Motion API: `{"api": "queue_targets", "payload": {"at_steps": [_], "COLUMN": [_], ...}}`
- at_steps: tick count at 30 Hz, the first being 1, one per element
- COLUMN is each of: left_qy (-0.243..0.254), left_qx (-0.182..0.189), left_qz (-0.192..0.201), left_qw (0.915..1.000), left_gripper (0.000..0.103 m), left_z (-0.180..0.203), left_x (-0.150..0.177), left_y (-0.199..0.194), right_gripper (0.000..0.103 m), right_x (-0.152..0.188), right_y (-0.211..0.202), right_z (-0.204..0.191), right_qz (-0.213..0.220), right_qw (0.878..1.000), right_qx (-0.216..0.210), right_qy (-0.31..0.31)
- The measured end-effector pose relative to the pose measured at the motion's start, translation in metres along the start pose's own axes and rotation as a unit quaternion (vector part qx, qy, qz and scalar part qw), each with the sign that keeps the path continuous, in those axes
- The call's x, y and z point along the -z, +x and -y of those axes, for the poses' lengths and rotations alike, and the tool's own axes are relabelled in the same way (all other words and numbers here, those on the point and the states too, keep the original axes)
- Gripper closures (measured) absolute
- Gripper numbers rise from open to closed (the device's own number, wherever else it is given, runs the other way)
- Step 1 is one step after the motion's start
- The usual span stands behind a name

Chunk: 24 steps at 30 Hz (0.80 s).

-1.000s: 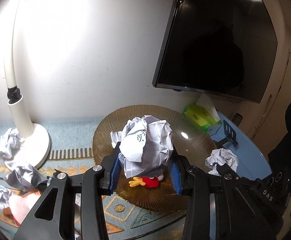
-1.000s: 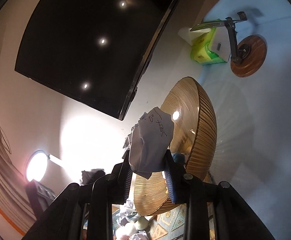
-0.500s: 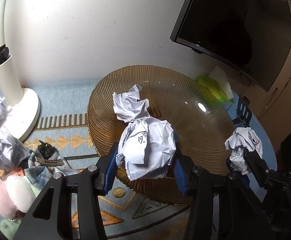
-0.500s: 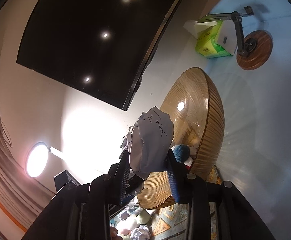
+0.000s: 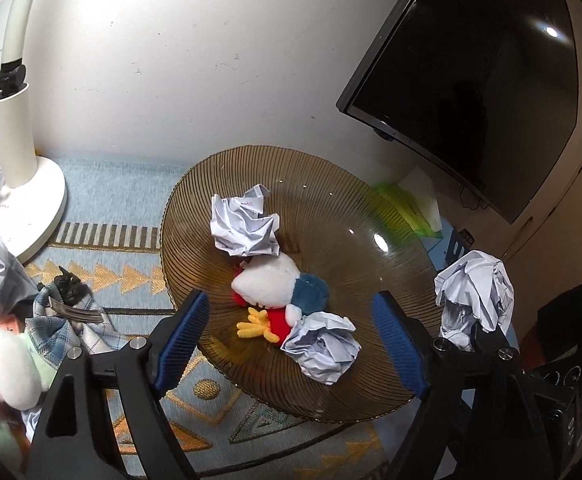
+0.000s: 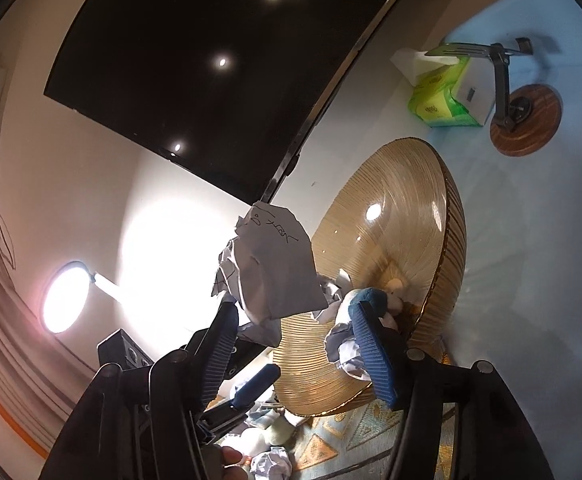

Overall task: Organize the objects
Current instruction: 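Open the left tool over the bowl while the right tool releases its paper ball, then withdraw both open tools from the bowl back toward the paper balls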

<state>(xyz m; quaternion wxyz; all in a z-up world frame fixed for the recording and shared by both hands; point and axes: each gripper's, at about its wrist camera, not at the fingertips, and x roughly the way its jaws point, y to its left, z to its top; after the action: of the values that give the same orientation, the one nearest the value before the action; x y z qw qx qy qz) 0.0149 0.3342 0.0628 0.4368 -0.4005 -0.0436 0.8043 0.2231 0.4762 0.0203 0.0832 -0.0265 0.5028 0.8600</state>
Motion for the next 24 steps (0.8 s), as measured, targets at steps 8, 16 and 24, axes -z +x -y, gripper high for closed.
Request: {"api": "queue_targets", "payload": {"at_steps": [8, 16, 24], "left_qy": [-0.026, -0.094, -0.152], "left_qx": [0.020, 0.043, 0.063], "left_qz": [0.000, 0.013, 0.010], "left_qw": [0.9995, 0.9946, 0.9863], "left_gripper": [0.021, 0.014, 0.011], "left_z": [-0.006, -0.028, -0.054], "left_x": [-0.002, -0.008, -0.013], "left_y": [-0.002, -0.016, -0.019], "right_gripper": [0.036, 0.000, 0.000], "right_x": [0.001, 0.007, -0.002], "right_y": [0.004, 0.027, 0.044], "right_z": [-0.001, 0.015, 0.033], "right_qz": [-0.012, -0.090, -0.109], "right_qw": [1.000, 0.972, 0.947], "right_qx": [-0.017, -0.181, -0.231], "right_qy": [0.004, 0.116, 0.195]}}
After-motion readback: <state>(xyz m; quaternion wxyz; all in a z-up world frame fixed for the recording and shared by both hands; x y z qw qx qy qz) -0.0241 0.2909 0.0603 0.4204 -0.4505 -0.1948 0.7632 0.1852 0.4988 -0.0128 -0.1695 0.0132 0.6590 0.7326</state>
